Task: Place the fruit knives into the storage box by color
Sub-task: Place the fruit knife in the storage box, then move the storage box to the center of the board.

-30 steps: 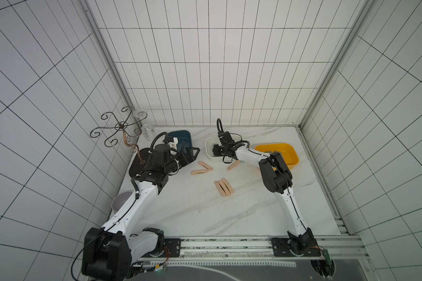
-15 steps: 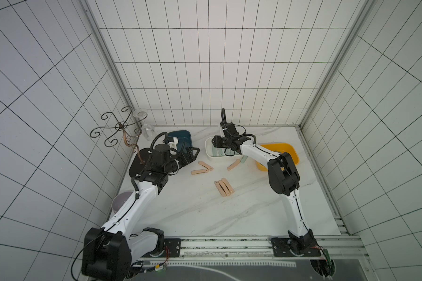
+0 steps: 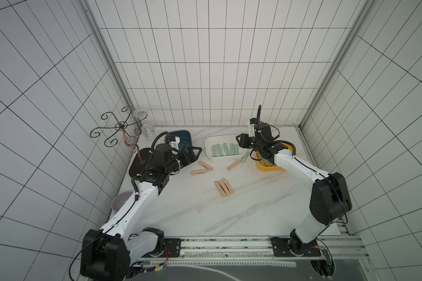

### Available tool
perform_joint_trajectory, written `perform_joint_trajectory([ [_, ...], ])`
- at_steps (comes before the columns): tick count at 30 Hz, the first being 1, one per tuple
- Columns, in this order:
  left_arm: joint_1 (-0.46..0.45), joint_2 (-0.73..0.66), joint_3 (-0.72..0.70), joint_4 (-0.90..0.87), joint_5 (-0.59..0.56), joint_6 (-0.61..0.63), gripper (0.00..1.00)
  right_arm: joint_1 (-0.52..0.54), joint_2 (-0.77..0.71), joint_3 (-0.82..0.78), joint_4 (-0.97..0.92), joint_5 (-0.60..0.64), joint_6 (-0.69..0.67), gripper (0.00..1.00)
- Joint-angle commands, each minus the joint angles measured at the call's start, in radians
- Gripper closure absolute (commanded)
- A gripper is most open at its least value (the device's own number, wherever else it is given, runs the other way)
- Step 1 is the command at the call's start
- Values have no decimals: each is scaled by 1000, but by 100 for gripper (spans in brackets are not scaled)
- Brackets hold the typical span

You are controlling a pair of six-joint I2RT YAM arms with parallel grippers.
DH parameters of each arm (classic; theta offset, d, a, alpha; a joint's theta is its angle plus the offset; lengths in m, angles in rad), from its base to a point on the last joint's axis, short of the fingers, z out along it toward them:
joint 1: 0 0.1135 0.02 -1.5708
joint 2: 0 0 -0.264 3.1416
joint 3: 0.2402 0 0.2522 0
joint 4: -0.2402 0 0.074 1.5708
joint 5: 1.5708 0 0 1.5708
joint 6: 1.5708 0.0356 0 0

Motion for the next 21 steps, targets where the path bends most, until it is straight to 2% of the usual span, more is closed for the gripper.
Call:
perform_joint_trajectory([
  [1, -16, -11, 29, 11, -18, -7, 3, -3, -50, -133, 24, -22, 14, 57],
  [12, -29, -16, 32, 3, -35, -11, 3, -46, -80, -318, 67, -50, 31, 60],
  [21, -35, -20, 22, 6, -40, -11, 3, -73, -272, -490, 24, -68, 39, 60],
])
